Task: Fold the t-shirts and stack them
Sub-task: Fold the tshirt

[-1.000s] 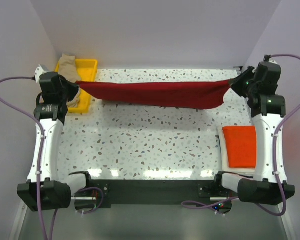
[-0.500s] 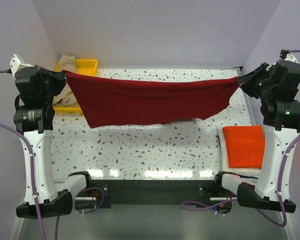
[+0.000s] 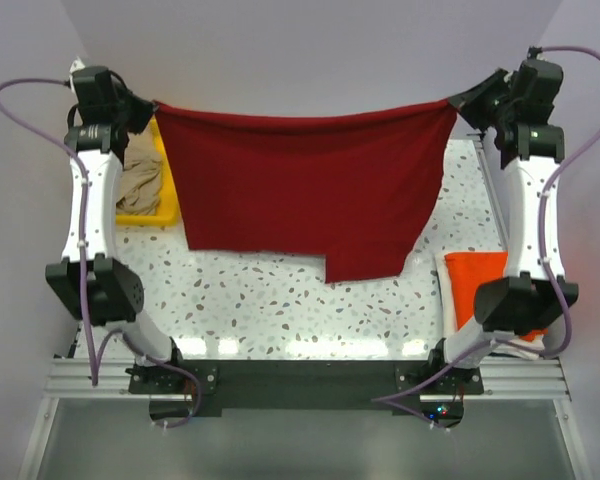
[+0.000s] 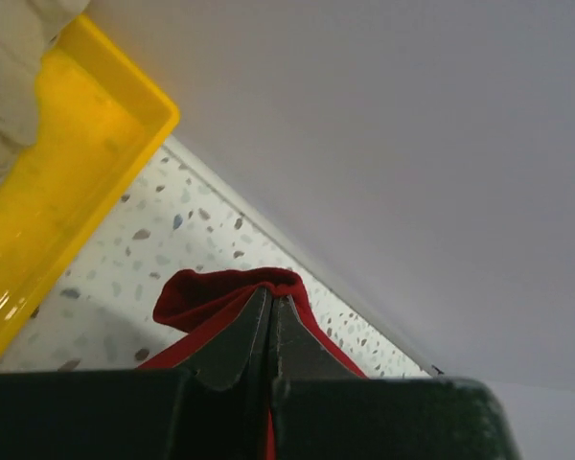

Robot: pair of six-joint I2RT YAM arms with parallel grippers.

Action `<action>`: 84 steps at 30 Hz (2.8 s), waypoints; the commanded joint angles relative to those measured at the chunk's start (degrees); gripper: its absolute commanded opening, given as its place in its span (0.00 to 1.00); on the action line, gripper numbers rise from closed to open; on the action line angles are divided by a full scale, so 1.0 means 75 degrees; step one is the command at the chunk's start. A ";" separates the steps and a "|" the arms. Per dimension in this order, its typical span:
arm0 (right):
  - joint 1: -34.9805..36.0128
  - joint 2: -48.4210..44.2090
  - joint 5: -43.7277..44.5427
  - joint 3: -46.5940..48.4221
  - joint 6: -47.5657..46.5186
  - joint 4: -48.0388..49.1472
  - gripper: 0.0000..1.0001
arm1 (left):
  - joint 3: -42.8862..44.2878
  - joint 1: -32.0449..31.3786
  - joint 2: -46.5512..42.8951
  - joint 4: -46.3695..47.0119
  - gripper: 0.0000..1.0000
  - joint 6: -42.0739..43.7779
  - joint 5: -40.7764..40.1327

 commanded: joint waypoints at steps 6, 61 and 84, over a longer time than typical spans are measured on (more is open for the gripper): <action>-0.0118 0.1173 -0.0116 0.2739 0.0607 0.2020 0.00 | 0.3938 0.0350 0.1939 0.1018 0.00 -0.0406 0.0852; -0.0833 -0.4732 0.0131 -0.9684 -0.1220 -0.0217 0.25 | -0.9620 0.0749 -0.4749 0.0692 0.34 0.0660 -0.1455; 0.1311 -0.1899 0.0224 -0.6579 -0.1162 0.2160 0.70 | -0.5169 -0.1091 -0.1285 0.1605 0.59 0.1338 -0.1818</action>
